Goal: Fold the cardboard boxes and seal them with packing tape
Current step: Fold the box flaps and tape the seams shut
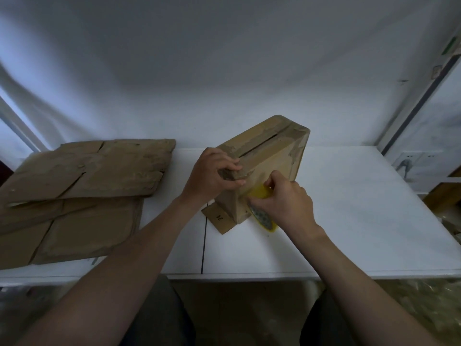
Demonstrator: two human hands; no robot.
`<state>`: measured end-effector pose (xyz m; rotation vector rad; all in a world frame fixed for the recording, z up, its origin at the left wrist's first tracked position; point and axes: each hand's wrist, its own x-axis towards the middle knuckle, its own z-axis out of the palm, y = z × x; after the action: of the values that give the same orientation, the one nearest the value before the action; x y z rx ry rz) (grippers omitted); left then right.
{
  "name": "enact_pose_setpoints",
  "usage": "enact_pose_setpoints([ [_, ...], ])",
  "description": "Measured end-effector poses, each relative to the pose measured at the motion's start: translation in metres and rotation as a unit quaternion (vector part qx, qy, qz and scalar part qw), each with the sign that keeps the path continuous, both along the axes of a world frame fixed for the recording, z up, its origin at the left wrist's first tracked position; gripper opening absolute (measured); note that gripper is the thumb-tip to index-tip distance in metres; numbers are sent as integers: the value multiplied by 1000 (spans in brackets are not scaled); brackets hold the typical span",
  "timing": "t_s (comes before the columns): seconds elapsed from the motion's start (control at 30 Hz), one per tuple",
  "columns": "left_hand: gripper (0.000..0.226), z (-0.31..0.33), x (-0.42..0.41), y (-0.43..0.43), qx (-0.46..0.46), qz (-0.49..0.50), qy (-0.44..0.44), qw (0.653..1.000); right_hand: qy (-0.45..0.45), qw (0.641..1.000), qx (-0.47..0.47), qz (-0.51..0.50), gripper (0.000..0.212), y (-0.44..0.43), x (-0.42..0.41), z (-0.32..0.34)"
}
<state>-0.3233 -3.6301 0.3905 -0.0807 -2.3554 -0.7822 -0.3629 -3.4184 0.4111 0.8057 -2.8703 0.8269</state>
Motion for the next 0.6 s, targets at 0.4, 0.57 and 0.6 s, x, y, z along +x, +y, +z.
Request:
enact_pose_setpoints([
  [0.4,49,0,2,-21,-18,-75,-73,994,-143,985,-82,41,61,-11,-18,-2],
  [0.57,45,3,1,-30,-27,-79,-81,993,-195,959,-164,123,57,16,-18,-23],
  [0.6,42,4,2,-31,-40,-79,-68,994,-193,956,-180,131,58,19,-17,-27],
])
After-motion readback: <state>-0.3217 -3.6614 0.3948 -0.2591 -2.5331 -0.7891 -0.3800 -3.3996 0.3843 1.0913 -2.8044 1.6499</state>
